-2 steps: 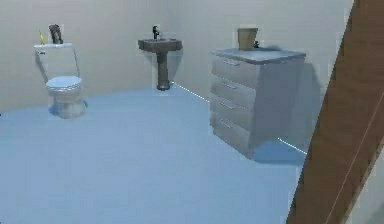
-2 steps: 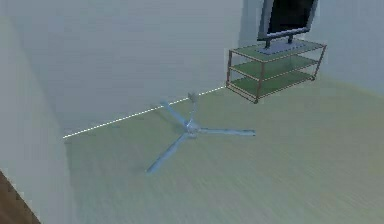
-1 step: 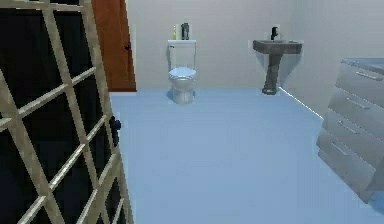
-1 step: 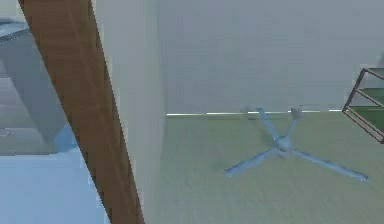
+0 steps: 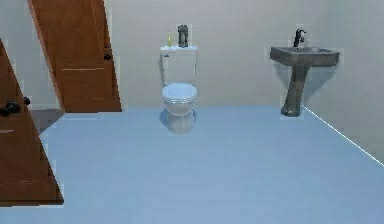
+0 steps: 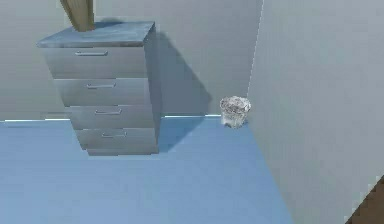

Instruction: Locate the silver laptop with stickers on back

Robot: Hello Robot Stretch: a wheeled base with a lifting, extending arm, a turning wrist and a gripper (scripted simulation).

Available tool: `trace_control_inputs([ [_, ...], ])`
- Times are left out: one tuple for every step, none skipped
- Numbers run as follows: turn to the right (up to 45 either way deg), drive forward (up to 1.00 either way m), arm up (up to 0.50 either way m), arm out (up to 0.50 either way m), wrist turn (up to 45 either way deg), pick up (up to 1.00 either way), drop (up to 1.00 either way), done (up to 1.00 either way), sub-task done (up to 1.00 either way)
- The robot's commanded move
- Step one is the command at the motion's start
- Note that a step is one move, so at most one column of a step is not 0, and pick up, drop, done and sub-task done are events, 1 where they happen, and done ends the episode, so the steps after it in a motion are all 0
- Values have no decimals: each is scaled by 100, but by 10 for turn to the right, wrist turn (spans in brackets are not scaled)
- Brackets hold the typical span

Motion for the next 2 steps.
trace_control_inputs([
  [-120,0,0,0,0,0,0,0,0],
  [0,20,0,0,0,0,0,0,0],
])
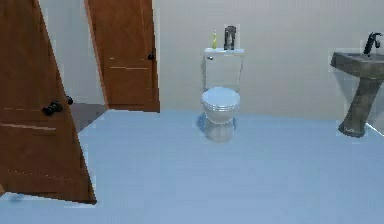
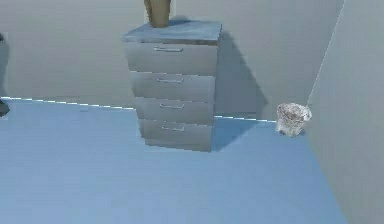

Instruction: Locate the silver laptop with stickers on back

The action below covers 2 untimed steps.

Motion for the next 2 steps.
trace_control_inputs([
  [0,50,0,0,0,0,0,0,0],
  [-180,0,0,0,0,0,0,0,0],
])
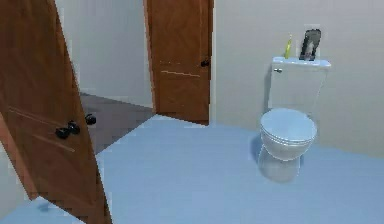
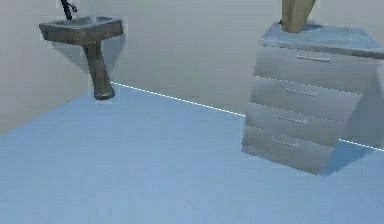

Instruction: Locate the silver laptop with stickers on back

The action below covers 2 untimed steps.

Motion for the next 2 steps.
trace_control_inputs([
  [0,100,0,0,0,0,0,0,0],
  [-60,0,0,0,0,0,0,0,0],
])
